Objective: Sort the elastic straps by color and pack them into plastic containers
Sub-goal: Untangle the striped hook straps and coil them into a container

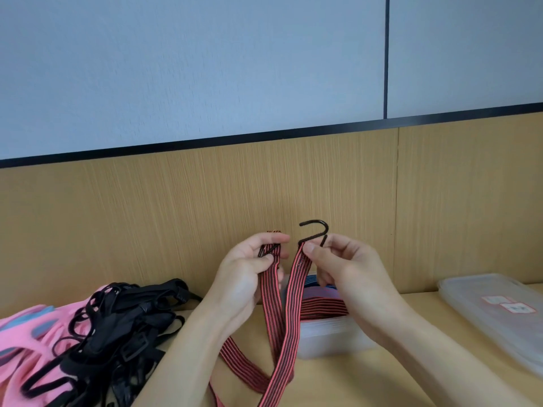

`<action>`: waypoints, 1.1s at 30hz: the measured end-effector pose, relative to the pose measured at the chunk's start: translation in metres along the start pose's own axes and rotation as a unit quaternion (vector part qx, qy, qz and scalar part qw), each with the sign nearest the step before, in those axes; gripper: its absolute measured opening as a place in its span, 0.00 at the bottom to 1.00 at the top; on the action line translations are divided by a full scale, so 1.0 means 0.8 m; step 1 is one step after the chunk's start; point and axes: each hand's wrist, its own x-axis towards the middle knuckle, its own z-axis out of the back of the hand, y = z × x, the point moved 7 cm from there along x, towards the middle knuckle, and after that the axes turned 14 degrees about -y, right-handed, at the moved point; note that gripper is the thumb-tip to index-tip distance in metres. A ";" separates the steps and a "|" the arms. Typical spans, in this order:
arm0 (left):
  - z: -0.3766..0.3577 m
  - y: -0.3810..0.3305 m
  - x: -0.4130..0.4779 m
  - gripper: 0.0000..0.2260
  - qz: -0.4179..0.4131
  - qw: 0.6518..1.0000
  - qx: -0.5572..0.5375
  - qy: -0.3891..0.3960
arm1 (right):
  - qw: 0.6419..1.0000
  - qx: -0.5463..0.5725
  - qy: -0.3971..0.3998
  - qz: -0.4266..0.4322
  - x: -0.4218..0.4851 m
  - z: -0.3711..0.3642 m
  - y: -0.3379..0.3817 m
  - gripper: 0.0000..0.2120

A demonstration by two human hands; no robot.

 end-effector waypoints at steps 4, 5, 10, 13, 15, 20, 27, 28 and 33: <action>-0.008 -0.001 -0.004 0.08 -0.001 0.999 -0.006 0.036 | 0.999 0.014 -0.045 -0.002 0.005 0.011 -0.002 0.04; -0.011 -0.002 -0.006 0.05 -0.010 0.998 0.011 0.055 | 0.999 0.015 -0.044 -0.002 0.005 0.011 -0.002 0.04; -0.019 -0.002 -0.010 0.10 -0.087 0.981 0.167 0.048 | 0.999 0.035 -0.034 -0.018 0.004 0.008 -0.004 0.08; -0.010 -0.007 -0.006 0.03 -0.109 0.981 0.158 0.004 | 0.995 0.092 -0.001 -0.046 0.002 0.004 -0.001 0.16; -0.005 -0.010 -0.003 0.04 -0.118 0.980 0.162 -0.011 | 0.990 0.122 0.028 -0.064 -0.001 -0.001 0.002 0.19; -0.001 -0.006 -0.002 0.05 -0.102 0.981 0.165 -0.028 | 0.983 0.143 0.073 -0.094 -0.004 -0.010 -0.001 0.25; -0.009 0.001 -0.001 0.11 -0.028 0.998 0.039 0.037 | 0.985 0.129 0.083 -0.075 -0.005 -0.014 0.001 0.24; -0.010 0.002 -0.002 0.13 -0.029 0.998 0.035 0.048 | 0.985 0.131 0.085 -0.072 -0.005 -0.015 0.001 0.23; -0.025 0.001 -0.008 0.13 -0.038 0.993 0.031 0.110 | 0.980 0.131 0.129 -0.080 -0.004 -0.017 -0.001 0.25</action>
